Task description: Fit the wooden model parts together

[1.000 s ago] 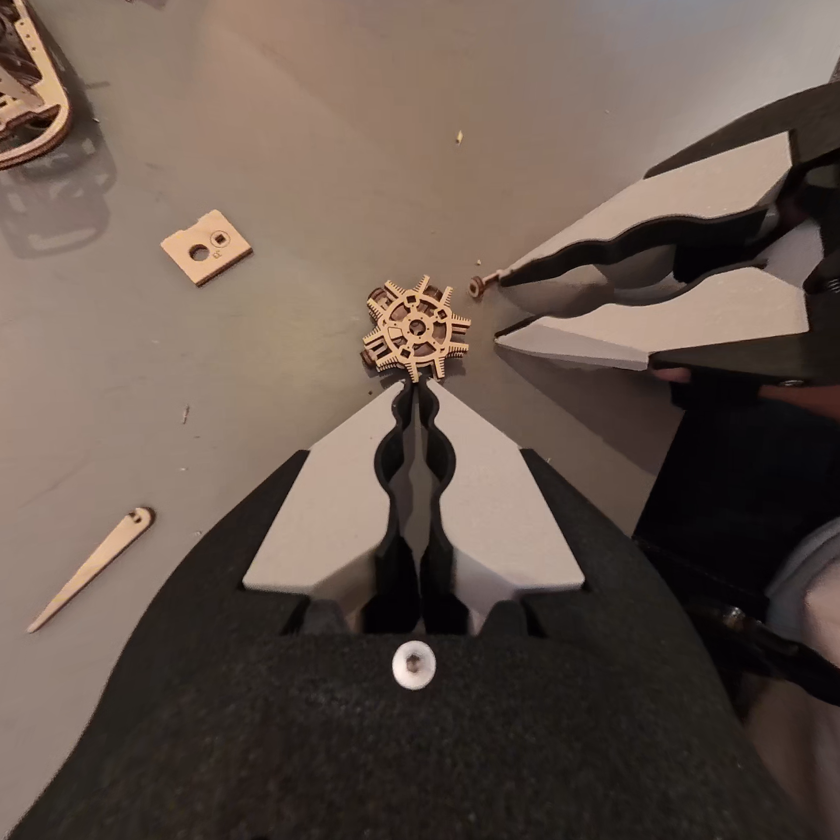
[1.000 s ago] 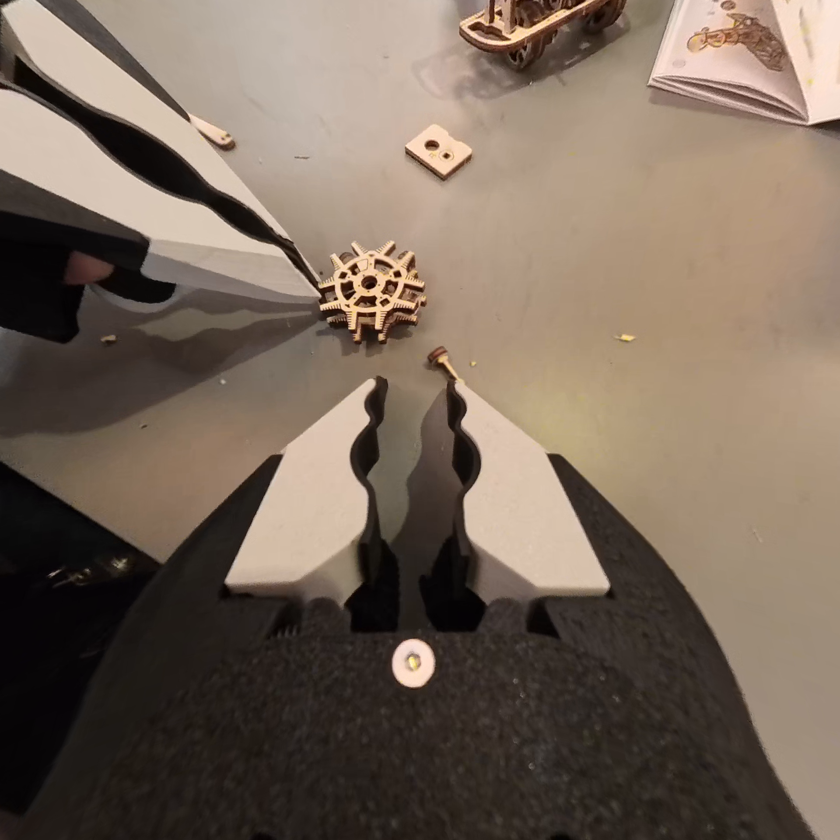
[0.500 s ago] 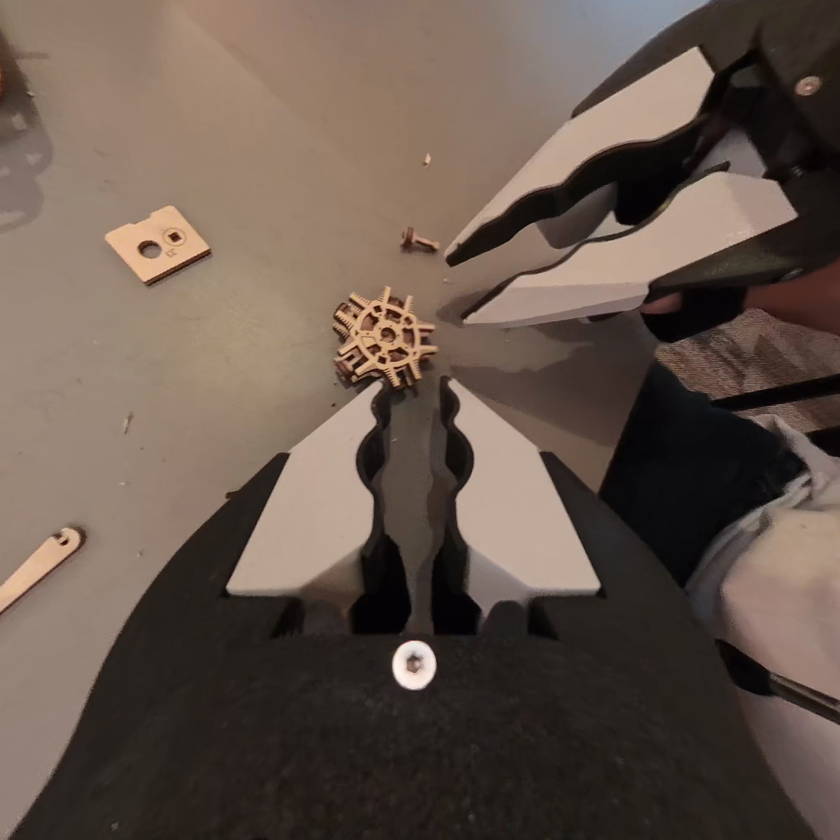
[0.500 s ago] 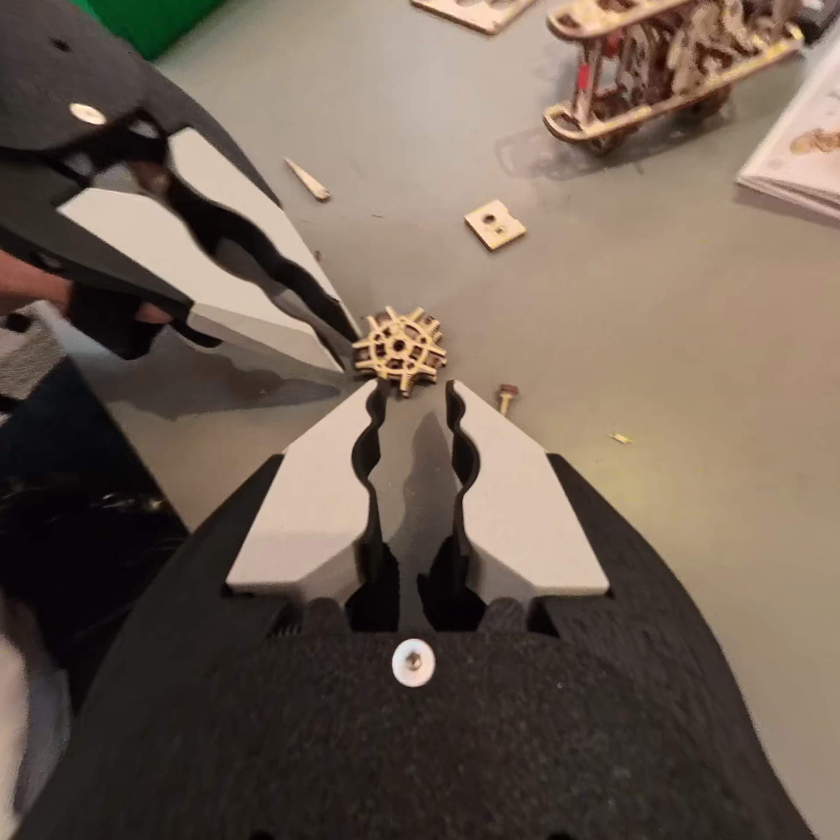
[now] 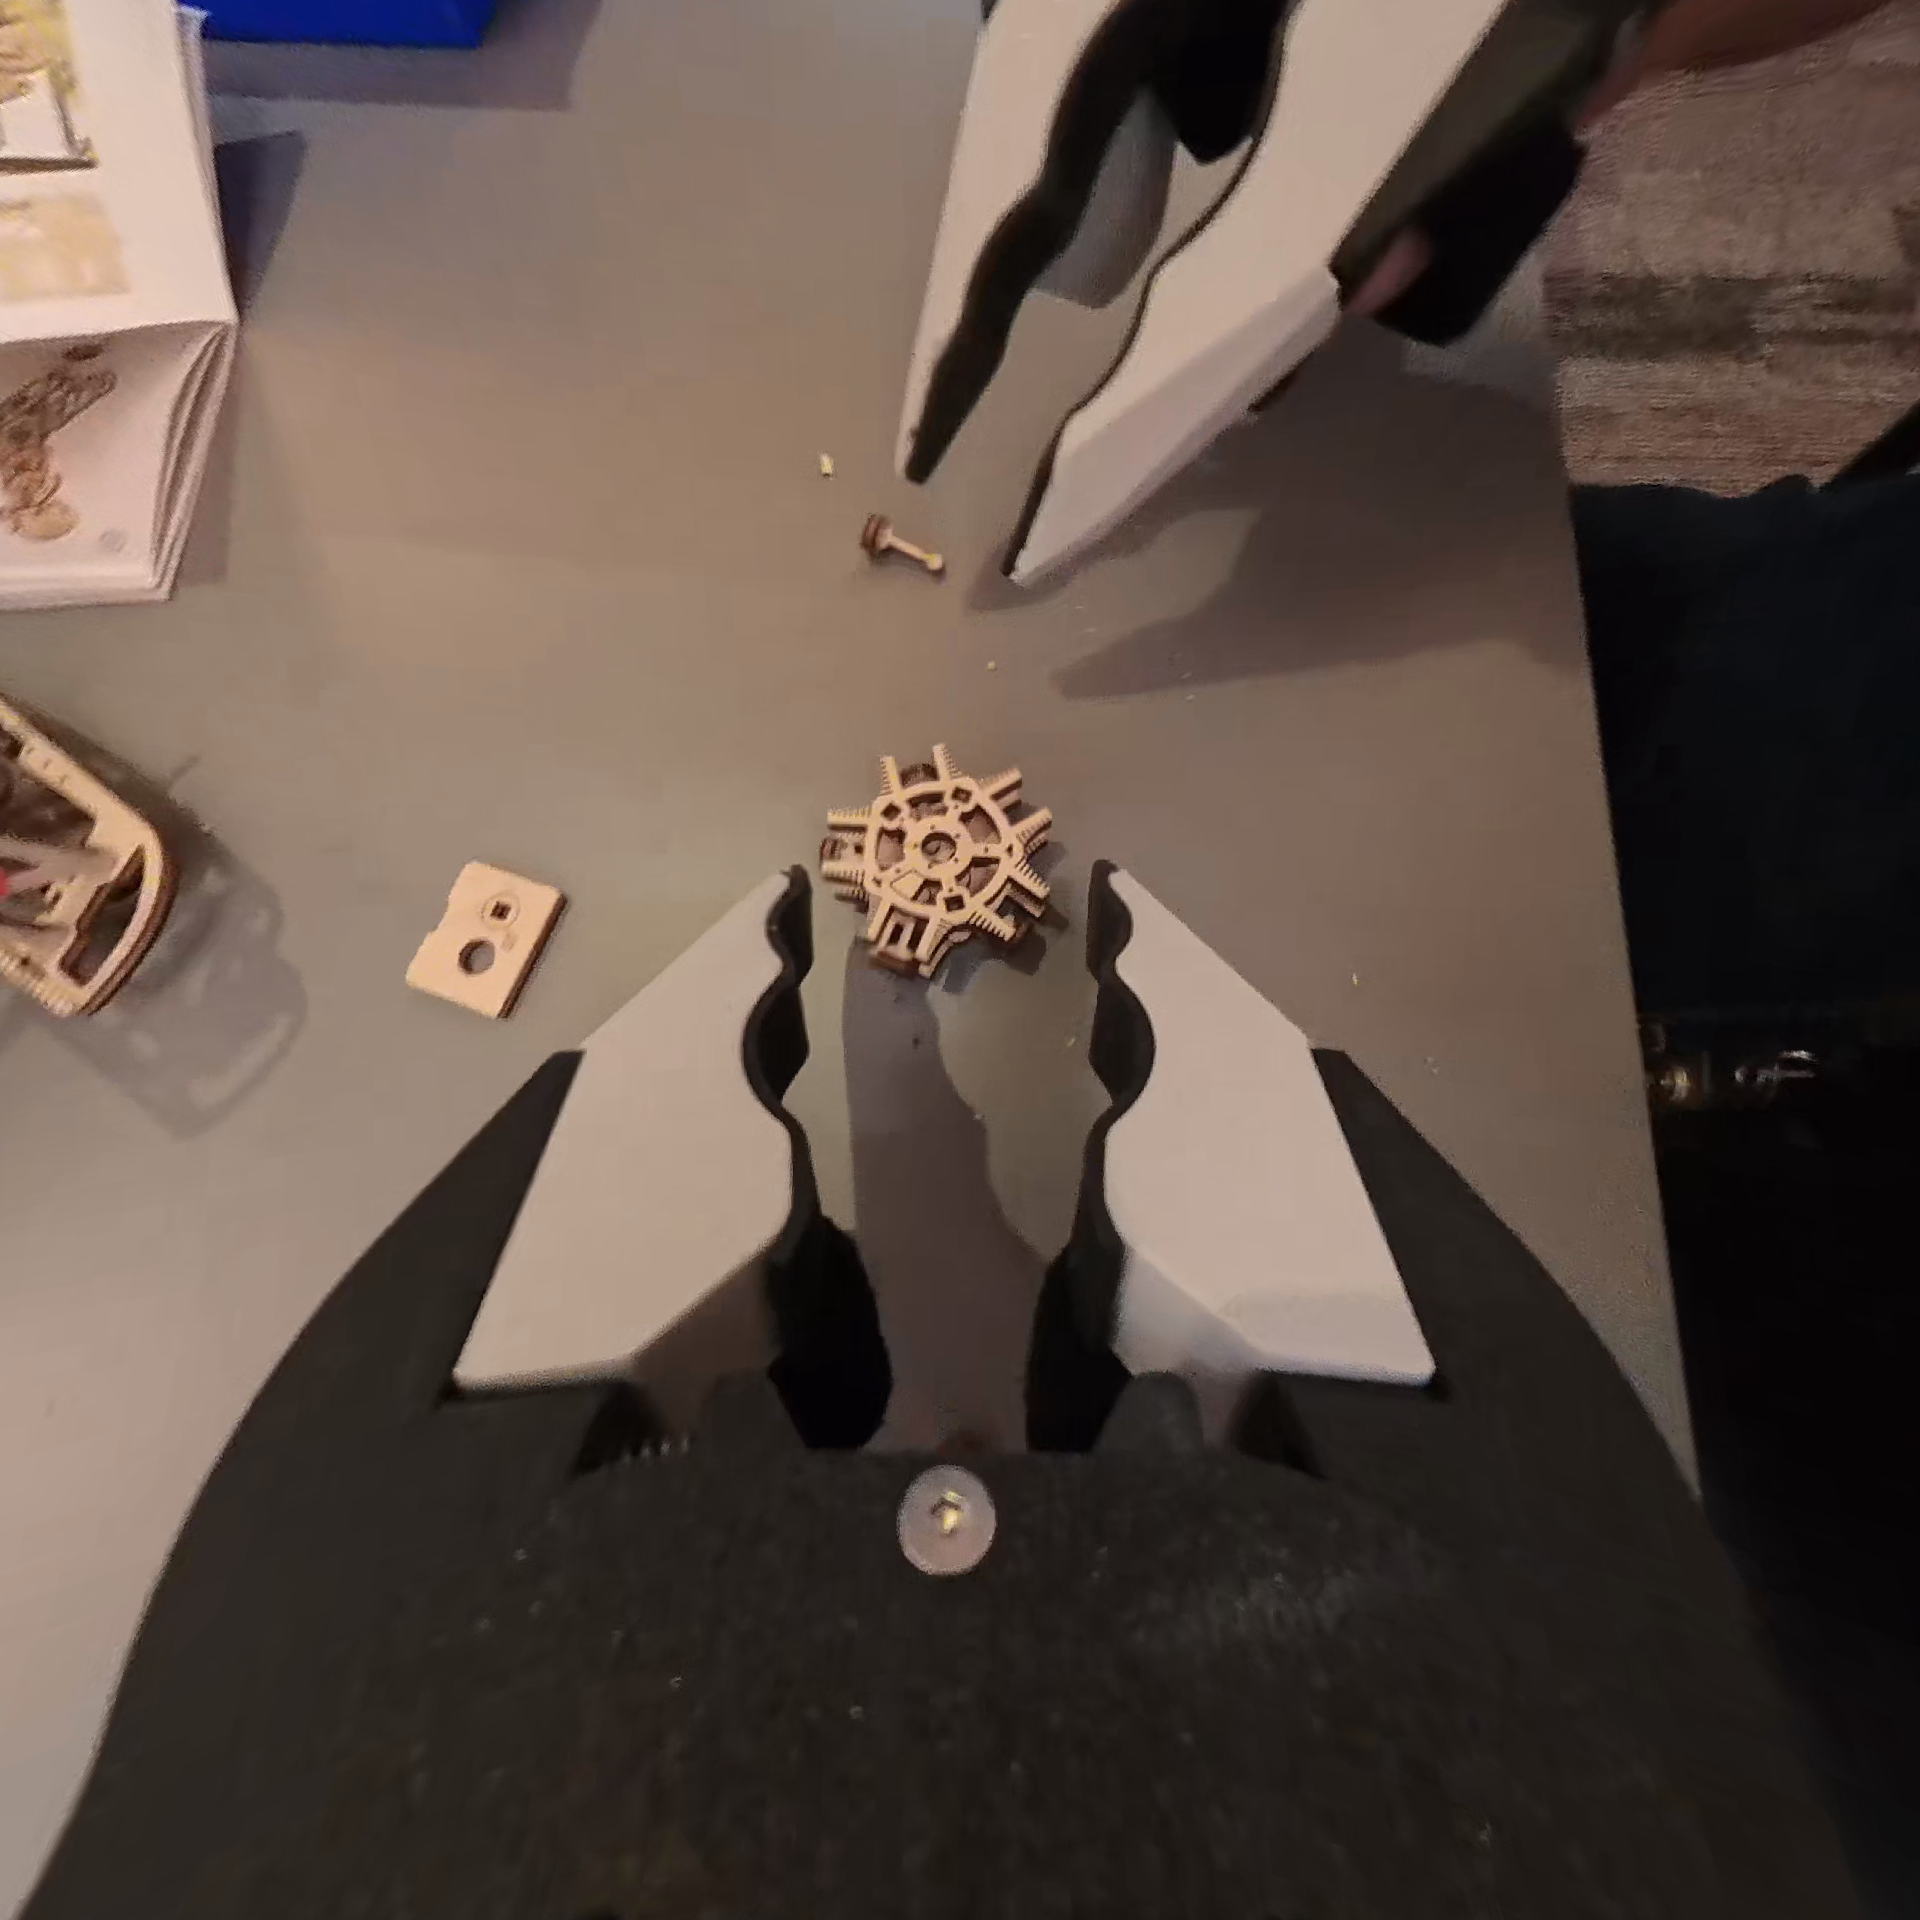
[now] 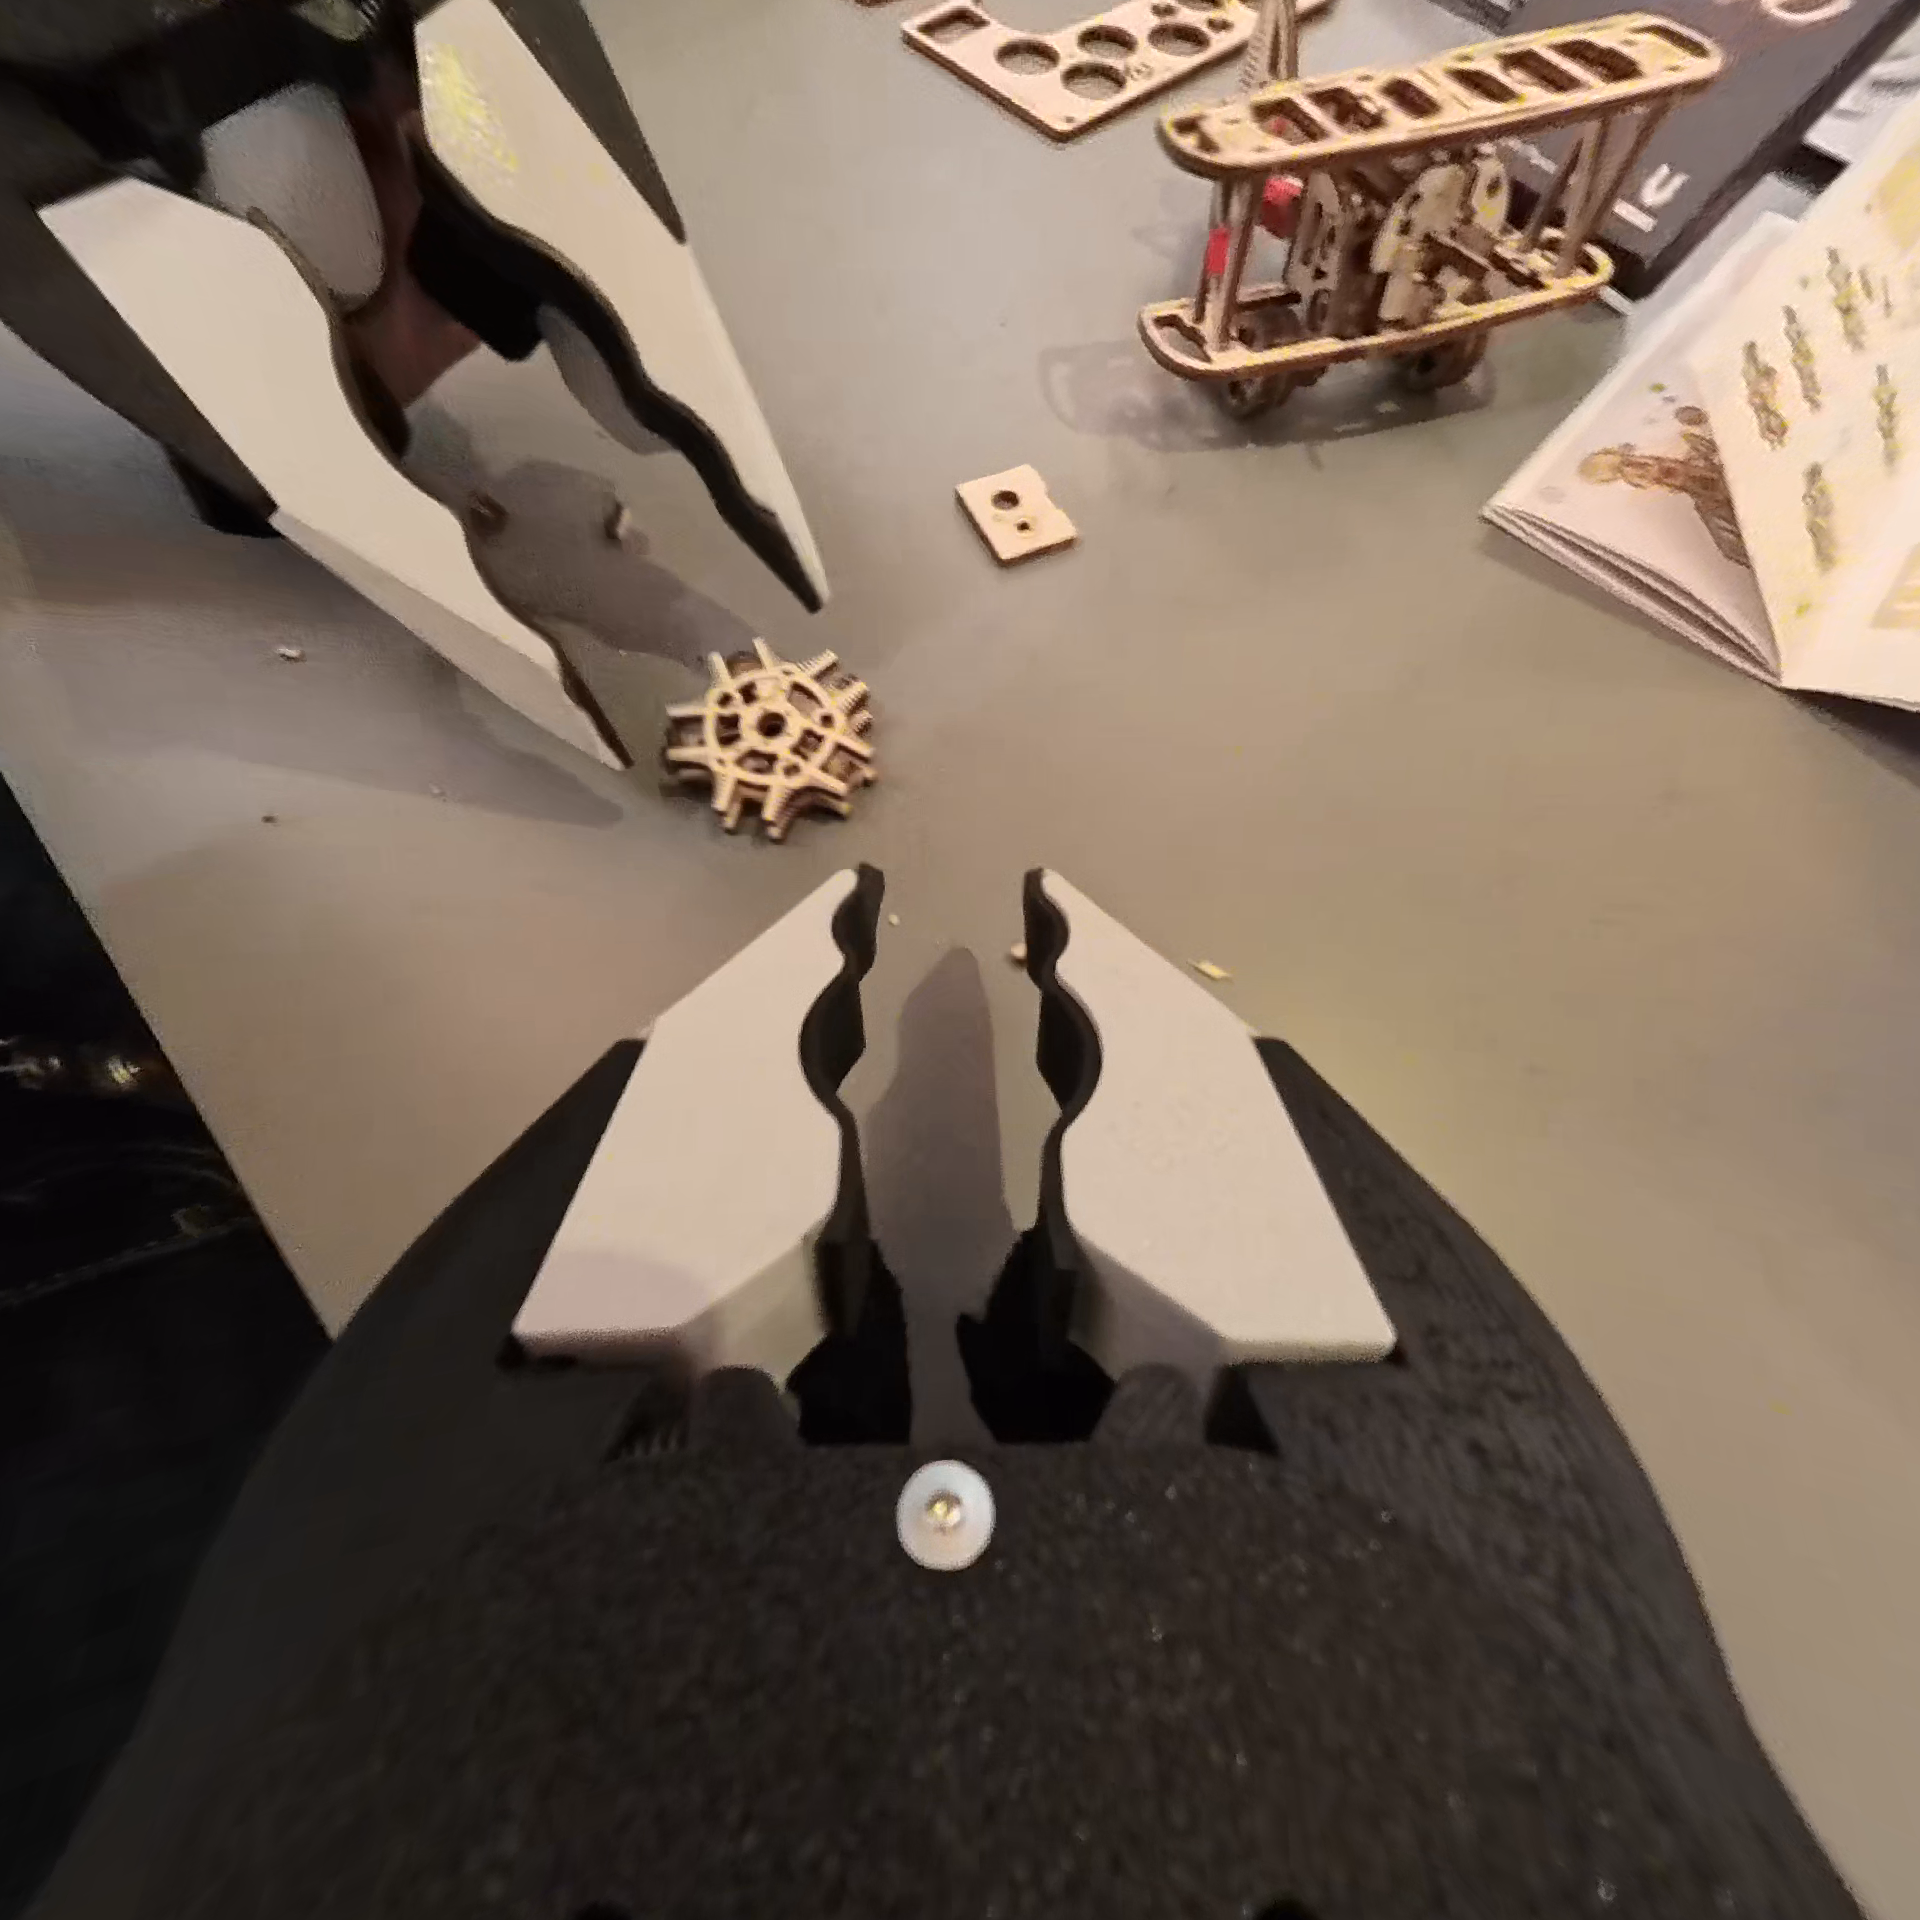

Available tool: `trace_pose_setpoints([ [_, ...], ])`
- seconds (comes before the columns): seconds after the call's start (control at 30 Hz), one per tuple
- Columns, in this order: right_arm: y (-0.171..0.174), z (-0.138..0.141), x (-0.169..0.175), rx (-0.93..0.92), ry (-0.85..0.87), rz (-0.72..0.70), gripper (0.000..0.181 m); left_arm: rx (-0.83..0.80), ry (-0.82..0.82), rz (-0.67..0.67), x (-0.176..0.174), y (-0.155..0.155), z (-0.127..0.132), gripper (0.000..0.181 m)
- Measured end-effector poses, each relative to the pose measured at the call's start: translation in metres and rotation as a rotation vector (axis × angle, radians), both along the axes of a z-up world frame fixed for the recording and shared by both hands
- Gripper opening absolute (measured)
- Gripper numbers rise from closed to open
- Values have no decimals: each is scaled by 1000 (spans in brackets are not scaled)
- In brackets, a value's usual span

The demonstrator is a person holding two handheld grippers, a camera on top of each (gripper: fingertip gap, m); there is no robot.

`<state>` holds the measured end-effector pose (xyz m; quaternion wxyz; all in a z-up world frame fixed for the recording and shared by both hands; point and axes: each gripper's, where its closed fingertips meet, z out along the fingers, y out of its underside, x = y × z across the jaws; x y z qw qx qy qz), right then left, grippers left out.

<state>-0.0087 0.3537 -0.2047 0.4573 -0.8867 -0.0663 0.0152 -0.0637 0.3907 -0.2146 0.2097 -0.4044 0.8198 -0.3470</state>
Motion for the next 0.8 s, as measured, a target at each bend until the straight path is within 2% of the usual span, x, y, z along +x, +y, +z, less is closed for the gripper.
trace_pose_setpoints([
  [0.07, -7, -5, 11, -42, 8, -3, 27, -11, 8, -32, 3, -4, -2, 47],
  [0.13, -14, -10, 10, -83, 58, 67, 27, -7, 15, -61, 3, -6, -4, 44],
  [0.37, -24, -9, 21, -25, -33, 513, 28, -33, 43, -124, 1, -7, -4, 46],
  [0.47, -23, -26, 32, -76, -123, 706, 27, -44, 56, -128, 0, -7, -3, 47],
  [0.5, -19, -24, 33, -70, -129, 751, 27, -40, 56, -118, 1, -6, -2, 47],
  [0.63, 0, -11, 31, -34, -83, 841, 26, -37, 50, -65, 4, 1, -3, 47],
  [0.73, 9, 4, 9, -3, 61, 870, 28, -51, 75, -14, 2, 3, -8, 49],
  [0.8, 9, 0, -2, -40, 59, 867, 35, -92, 89, 33, -2, 3, -8, 55],
])
